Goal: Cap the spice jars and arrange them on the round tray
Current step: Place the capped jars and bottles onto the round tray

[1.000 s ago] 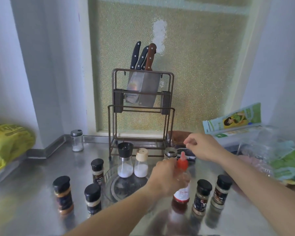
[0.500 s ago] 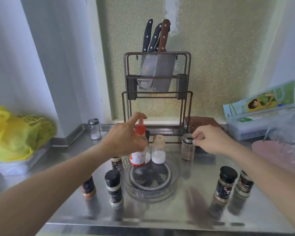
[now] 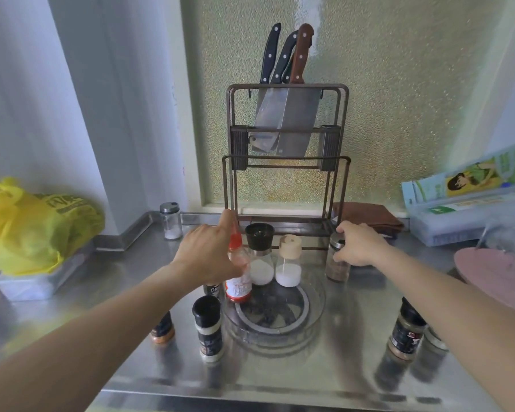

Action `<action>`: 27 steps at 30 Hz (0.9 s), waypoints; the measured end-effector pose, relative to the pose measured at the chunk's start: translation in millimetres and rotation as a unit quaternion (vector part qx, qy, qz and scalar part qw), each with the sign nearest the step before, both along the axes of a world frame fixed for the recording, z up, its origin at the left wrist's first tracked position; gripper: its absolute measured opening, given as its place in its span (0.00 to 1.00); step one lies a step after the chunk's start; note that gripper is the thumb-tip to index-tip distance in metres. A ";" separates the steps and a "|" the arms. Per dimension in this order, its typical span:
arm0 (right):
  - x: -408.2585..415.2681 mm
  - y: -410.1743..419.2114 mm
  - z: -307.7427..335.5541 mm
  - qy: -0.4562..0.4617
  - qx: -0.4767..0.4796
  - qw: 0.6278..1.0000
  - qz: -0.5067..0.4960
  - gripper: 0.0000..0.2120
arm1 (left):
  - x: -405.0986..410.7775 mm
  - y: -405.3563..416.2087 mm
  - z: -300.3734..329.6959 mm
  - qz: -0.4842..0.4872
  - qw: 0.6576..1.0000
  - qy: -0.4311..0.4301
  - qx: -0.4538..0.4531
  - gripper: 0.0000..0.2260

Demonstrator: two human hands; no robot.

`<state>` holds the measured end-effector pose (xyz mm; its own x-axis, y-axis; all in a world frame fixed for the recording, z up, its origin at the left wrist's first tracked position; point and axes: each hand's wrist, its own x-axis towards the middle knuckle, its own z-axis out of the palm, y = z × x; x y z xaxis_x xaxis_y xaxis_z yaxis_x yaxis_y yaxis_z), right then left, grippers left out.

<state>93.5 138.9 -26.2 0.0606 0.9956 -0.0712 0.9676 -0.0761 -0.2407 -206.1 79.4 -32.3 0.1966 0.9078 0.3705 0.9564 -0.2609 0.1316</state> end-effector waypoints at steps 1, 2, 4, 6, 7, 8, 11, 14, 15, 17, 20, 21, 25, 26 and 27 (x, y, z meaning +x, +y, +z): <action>-1.5 2.1 -3.2 0.003 0.003 1.000 -0.002 0.37 | -1.6 0.4 -0.3 0.005 1.000 0.003 0.005 0.31; -3.0 3.7 -5.9 0.006 0.009 1.000 -0.005 0.37 | -2.6 1.3 -1.0 0.009 1.000 0.005 0.010 0.31; -6.3 4.8 -8.1 0.012 0.020 1.000 -0.013 0.35 | -3.9 3.0 -3.4 0.012 1.000 0.006 0.018 0.32; -10.6 0.8 -4.8 0.015 0.031 0.999 -0.021 0.35 | -4.7 3.9 -5.6 0.014 1.000 0.002 0.020 0.32; -12.4 -3.3 -1.0 0.013 0.043 0.999 -0.019 0.35 | -5.0 4.6 -6.2 0.014 1.000 -0.003 0.019 0.33; -13.6 -8.6 4.0 0.009 0.060 0.998 -0.012 0.34 | -5.6 5.2 -6.8 0.013 1.000 -0.009 0.015 0.33; -16.1 -32.3 21.8 0.005 0.111 0.993 0.030 0.33 | -8.2 6.5 -7.7 0.020 1.000 -0.023 -0.006 0.37; -21.4 -63.6 32.5 0.043 0.117 0.989 0.074 0.33 | -8.3 6.8 -9.0 0.030 0.999 -0.036 -0.025 0.36; -24.7 -73.2 32.8 0.057 0.111 0.988 0.088 0.32 | -7.9 6.7 -9.4 0.032 0.998 -0.039 -0.029 0.36; -32.5 -87.3 28.5 0.075 0.098 0.986 0.111 0.32 | -7.3 6.0 -8.9 0.035 0.998 -0.041 -0.034 0.35; -45.5 -96.5 14.9 0.071 0.096 0.984 0.129 0.31 | -6.7 3.0 -7.1 0.038 0.997 -0.047 -0.043 0.33; -49.1 -97.8 9.6 0.067 0.098 0.985 0.127 0.31 | -6.9 1.4 -6.1 0.039 0.997 -0.051 -0.049 0.33; -55.8 -98.0 -8.8 0.037 0.116 0.986 0.113 0.30 | -10.4 -5.1 -1.7 0.035 0.995 -0.057 -0.080 0.35; -55.7 -97.8 -11.8 0.033 0.123 0.986 0.109 0.29 | -12.5 -6.8 0.5 0.034 0.994 -0.055 -0.087 0.36; -55.2 -98.1 -13.9 0.032 0.128 0.986 0.105 0.29 | -15.5 -9.0 3.4 0.034 0.994 -0.054 -0.093 0.38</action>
